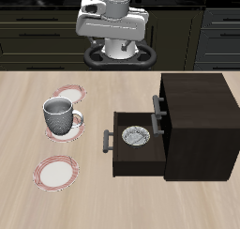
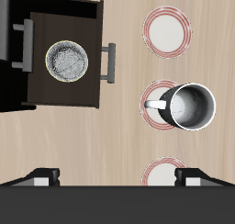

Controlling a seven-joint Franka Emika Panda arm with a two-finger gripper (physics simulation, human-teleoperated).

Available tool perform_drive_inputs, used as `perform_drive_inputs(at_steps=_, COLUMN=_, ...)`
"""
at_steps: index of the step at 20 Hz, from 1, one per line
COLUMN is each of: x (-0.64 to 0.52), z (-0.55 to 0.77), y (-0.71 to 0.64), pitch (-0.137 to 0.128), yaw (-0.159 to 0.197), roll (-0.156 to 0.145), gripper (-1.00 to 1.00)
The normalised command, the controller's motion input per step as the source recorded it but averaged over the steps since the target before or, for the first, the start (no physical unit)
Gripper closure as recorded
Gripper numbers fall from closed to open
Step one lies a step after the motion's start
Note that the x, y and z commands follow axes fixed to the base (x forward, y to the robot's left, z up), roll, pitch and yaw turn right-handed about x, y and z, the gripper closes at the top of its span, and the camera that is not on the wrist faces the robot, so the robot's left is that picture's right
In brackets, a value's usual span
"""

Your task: Place the bowl on top of the cabinet

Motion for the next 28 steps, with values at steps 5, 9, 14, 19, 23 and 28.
perform_drive_inputs(at_steps=5, x=0.33, z=-0.03, y=0.09, pitch=-0.010, yaw=0.039, roll=0.003, gripper=-1.00)
perform_drive_inputs(at_steps=9, x=0.26, z=-0.04, y=0.12, pitch=0.000, yaw=0.041, roll=0.018, gripper=-1.00)
perform_drive_inputs(at_steps=14, x=0.26, z=-0.04, y=0.12, pitch=0.007, yaw=0.011, roll=0.029, gripper=-1.00)
perform_drive_inputs(at_steps=19, x=0.23, z=0.01, y=0.09, pitch=0.007, yaw=0.022, roll=0.032, gripper=-1.00)
perform_drive_inputs(at_steps=23, x=0.19, z=0.03, y=0.03, pitch=0.014, yaw=0.022, roll=0.041, gripper=-1.00)
perform_drive_inputs(at_steps=28, x=0.17, z=0.00, y=0.03, pitch=0.006, yaw=-0.008, roll=0.016, gripper=-1.00)
